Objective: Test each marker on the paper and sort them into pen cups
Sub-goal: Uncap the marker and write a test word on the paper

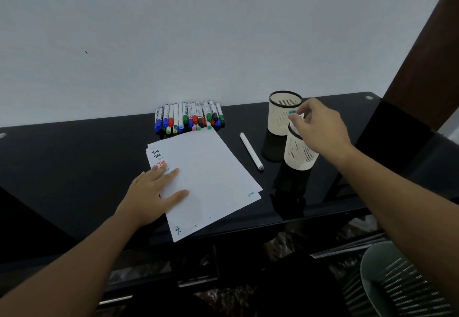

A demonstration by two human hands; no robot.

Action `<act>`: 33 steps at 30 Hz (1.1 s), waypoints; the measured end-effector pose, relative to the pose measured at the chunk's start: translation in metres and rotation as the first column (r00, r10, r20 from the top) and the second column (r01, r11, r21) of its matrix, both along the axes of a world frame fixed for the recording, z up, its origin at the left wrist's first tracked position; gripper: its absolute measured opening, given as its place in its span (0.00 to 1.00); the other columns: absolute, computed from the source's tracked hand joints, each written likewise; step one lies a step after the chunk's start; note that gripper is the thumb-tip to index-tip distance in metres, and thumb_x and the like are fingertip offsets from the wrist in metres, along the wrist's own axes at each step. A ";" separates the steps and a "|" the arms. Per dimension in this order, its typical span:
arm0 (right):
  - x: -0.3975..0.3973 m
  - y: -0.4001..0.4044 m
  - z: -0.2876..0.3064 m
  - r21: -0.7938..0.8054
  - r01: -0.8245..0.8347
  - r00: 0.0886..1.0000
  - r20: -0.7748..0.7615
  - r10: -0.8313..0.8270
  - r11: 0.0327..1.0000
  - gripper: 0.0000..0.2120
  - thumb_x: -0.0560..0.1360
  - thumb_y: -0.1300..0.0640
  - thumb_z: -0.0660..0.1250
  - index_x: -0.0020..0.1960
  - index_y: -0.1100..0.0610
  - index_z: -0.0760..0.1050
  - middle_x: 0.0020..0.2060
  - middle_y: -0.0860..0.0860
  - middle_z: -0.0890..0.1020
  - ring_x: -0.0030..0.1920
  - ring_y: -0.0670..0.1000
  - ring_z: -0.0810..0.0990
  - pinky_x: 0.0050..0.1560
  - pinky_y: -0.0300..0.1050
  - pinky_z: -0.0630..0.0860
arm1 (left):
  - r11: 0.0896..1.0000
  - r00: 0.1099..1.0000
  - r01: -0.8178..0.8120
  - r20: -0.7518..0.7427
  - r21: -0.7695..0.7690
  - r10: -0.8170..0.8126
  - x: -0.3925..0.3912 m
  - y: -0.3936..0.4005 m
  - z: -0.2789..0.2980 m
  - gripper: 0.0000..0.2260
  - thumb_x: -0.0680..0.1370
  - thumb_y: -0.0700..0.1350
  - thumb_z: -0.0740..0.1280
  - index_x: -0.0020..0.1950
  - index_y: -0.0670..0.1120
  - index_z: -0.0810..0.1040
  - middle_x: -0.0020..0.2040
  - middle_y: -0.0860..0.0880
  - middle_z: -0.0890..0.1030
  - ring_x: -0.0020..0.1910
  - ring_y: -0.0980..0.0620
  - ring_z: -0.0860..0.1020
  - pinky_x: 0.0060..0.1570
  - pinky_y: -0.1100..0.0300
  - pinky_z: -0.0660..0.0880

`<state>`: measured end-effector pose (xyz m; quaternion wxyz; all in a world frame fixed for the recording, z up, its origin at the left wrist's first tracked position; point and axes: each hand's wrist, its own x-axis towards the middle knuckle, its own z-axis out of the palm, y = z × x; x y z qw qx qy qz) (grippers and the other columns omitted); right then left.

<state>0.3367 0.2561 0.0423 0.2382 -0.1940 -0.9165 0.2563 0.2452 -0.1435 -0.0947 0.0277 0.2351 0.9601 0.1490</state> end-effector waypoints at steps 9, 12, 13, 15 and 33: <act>-0.013 -0.044 0.006 0.137 -0.155 0.974 -0.146 0.175 0.978 0.07 0.83 0.48 0.64 0.54 0.52 0.75 0.31 0.46 0.76 0.38 0.50 0.78 0.39 0.50 0.75 | 0.993 0.999 -0.028 0.046 0.113 0.023 -0.002 0.002 0.006 0.44 0.67 0.81 0.54 0.78 0.61 0.66 0.81 0.55 0.59 0.81 0.53 0.55 0.79 0.47 0.51; -0.023 -0.065 0.002 0.175 -0.238 0.959 -0.114 0.260 0.955 0.07 0.84 0.49 0.63 0.53 0.52 0.75 0.32 0.44 0.75 0.36 0.48 0.77 0.37 0.48 0.73 | 0.982 0.993 -0.069 0.102 0.176 0.052 -0.010 0.001 0.009 0.42 0.67 0.81 0.58 0.76 0.61 0.69 0.80 0.56 0.63 0.79 0.51 0.58 0.78 0.42 0.55; -0.027 -0.071 -0.002 0.180 -0.273 0.951 -0.100 0.294 0.945 0.07 0.84 0.49 0.63 0.54 0.52 0.75 0.32 0.43 0.75 0.37 0.47 0.76 0.37 0.48 0.73 | 0.979 0.993 -0.081 0.103 0.189 0.063 -0.013 0.000 0.011 0.41 0.67 0.81 0.59 0.75 0.62 0.69 0.79 0.55 0.64 0.78 0.50 0.59 0.77 0.40 0.57; -0.038 -0.083 -0.010 0.181 -0.339 0.934 -0.051 0.353 0.923 0.07 0.83 0.49 0.63 0.54 0.51 0.75 0.34 0.43 0.76 0.38 0.46 0.76 0.38 0.48 0.74 | 0.976 0.993 -0.095 0.085 0.196 0.080 -0.021 0.001 0.015 0.39 0.69 0.79 0.61 0.75 0.61 0.70 0.78 0.52 0.65 0.77 0.47 0.59 0.75 0.40 0.60; -0.207 -0.075 -0.093 0.048 -0.359 0.876 0.363 0.319 0.932 0.17 0.83 0.52 0.60 0.70 0.45 0.75 0.61 0.56 0.79 0.53 0.58 0.80 0.55 0.55 0.81 | 0.977 0.987 -0.118 -0.084 0.178 0.135 -0.037 -0.011 -0.008 0.34 0.70 0.77 0.56 0.72 0.63 0.74 0.74 0.56 0.67 0.73 0.53 0.59 0.73 0.48 0.55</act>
